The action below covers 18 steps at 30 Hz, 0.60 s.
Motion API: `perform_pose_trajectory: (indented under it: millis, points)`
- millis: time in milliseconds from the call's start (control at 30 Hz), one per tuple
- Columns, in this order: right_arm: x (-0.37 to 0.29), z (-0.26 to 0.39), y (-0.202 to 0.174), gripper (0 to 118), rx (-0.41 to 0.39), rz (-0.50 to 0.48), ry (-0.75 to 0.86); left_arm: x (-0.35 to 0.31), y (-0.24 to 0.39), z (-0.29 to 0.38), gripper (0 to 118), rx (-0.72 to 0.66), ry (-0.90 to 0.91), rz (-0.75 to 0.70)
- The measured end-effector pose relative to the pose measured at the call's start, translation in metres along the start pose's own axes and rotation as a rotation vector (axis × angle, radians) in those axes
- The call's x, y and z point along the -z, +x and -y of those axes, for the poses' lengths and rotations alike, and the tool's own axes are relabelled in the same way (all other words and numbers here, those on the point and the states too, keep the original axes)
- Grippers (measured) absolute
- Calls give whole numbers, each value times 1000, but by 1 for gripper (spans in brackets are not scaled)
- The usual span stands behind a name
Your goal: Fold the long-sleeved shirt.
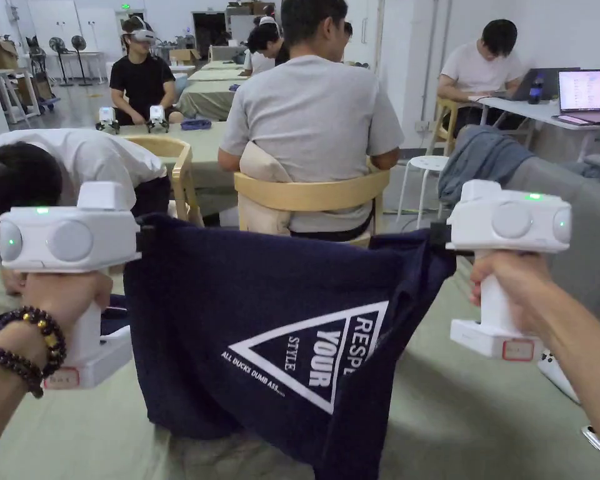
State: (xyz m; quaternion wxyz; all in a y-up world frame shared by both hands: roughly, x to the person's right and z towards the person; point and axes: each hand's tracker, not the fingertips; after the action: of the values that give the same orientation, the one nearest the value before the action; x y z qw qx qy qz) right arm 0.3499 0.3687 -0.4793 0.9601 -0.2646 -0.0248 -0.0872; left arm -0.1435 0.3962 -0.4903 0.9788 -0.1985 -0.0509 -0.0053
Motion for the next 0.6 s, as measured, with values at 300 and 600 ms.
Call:
perform_pose_trajectory:
  millis: [300,600]
  points:
    - [-56,103,22,9,15,-84,2,-48,-7,81,6,-14,-21,38]
    - [-161,243,40,9,-26,-94,-217,-179,-6,234,6,77,-182,-50]
